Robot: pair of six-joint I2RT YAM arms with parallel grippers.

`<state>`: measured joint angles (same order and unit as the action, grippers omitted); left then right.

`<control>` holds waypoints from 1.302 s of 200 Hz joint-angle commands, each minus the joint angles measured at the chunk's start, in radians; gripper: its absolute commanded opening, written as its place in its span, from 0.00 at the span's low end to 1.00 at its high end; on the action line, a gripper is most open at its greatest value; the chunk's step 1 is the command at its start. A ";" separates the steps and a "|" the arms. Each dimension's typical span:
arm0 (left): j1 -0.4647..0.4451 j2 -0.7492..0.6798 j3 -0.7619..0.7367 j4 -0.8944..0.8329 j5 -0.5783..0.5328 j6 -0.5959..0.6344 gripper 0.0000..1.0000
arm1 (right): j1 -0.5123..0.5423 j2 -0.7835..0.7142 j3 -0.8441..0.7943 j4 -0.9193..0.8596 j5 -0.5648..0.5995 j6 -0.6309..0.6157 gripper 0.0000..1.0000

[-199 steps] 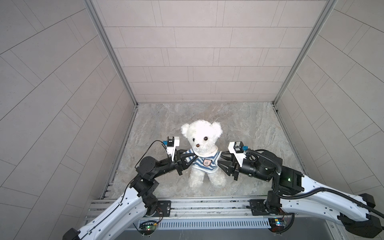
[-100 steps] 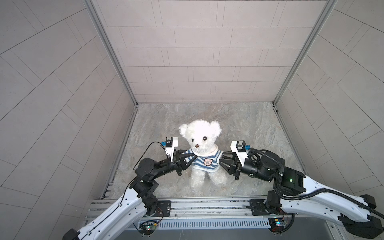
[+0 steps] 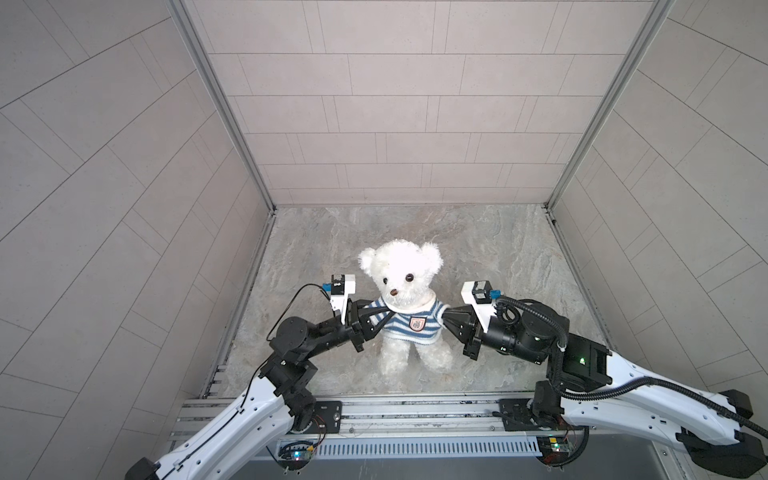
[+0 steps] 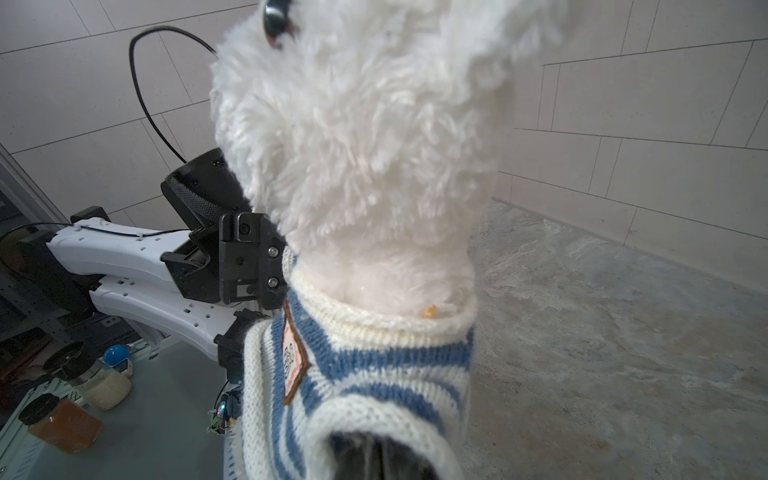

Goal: Dress the teddy bear

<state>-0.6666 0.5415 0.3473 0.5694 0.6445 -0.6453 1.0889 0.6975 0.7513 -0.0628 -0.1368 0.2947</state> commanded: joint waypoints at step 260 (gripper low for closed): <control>0.000 -0.053 -0.024 0.008 -0.112 0.139 0.00 | 0.102 0.023 0.025 -0.016 0.080 -0.082 0.37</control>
<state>-0.6743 0.5064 0.3195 0.4831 0.4984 -0.4755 1.1782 0.7448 0.7536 -0.0437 -0.1238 0.2291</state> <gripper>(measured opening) 0.138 0.348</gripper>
